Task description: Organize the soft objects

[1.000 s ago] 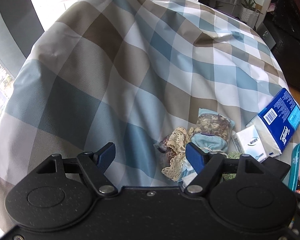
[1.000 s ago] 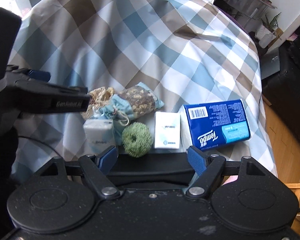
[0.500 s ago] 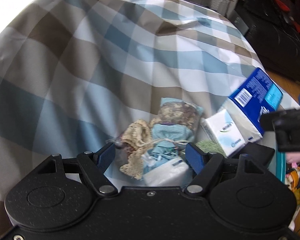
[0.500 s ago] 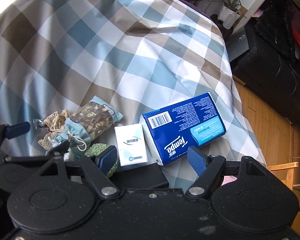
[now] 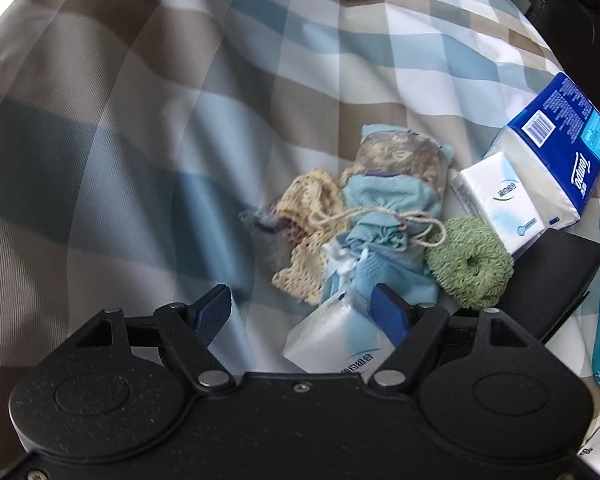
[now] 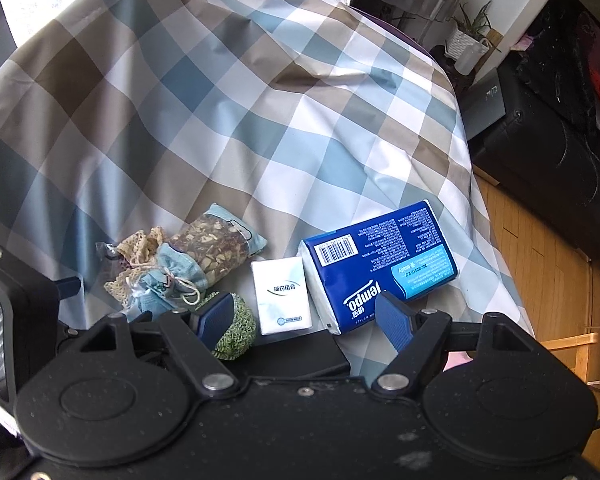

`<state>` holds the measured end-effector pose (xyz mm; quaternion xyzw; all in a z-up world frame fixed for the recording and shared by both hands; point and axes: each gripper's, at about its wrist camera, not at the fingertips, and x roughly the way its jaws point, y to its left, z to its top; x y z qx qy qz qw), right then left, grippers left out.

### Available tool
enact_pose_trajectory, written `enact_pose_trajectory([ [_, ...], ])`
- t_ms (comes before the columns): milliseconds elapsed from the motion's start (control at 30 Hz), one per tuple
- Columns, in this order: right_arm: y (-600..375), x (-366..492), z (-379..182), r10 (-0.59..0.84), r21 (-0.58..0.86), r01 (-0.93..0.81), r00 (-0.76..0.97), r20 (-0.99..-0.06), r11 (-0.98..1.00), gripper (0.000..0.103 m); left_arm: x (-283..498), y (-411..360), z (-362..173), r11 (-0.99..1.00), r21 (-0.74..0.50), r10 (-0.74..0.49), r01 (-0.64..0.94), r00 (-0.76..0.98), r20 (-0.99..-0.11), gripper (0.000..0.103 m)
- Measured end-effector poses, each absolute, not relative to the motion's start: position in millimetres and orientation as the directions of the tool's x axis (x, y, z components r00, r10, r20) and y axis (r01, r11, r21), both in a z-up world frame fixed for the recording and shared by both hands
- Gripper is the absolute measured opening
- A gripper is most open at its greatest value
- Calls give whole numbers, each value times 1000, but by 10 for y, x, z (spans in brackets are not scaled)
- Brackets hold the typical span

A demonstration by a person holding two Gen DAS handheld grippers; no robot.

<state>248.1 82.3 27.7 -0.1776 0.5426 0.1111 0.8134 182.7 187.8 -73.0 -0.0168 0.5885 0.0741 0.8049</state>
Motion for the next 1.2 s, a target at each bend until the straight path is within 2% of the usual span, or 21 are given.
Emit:
enact_pose_trajectory([
  [200, 809, 2522, 265, -12, -153, -360, 364, -931, 920, 77, 1652, 1949, -771, 983, -6, 41, -181, 253, -967, 75],
  [367, 827, 2523, 28, -57, -185, -382, 323, -945, 906, 76, 1476, 1849, -617, 977, 60, 127, -206, 330, -935, 73],
  [500, 820, 2558, -197, -89, -199, -397, 278, -956, 896, 75, 1424, 1890, -461, 973, 40, 131, -228, 398, -908, 72],
  [667, 826, 2632, -366, -70, -155, -384, 225, -972, 910, 71, 1450, 2075, -329, 952, -21, 128, -307, 456, -881, 72],
  [1133, 1129, 2670, -726, 6, -70, -429, 174, -985, 901, 61, 1428, 2185, -201, 913, -36, 221, -407, 565, -795, 74],
  [1200, 1130, 2679, -813, 27, -42, -405, 162, -986, 913, 57, 1435, 2214, -207, 908, -49, 219, -417, 569, -793, 75],
])
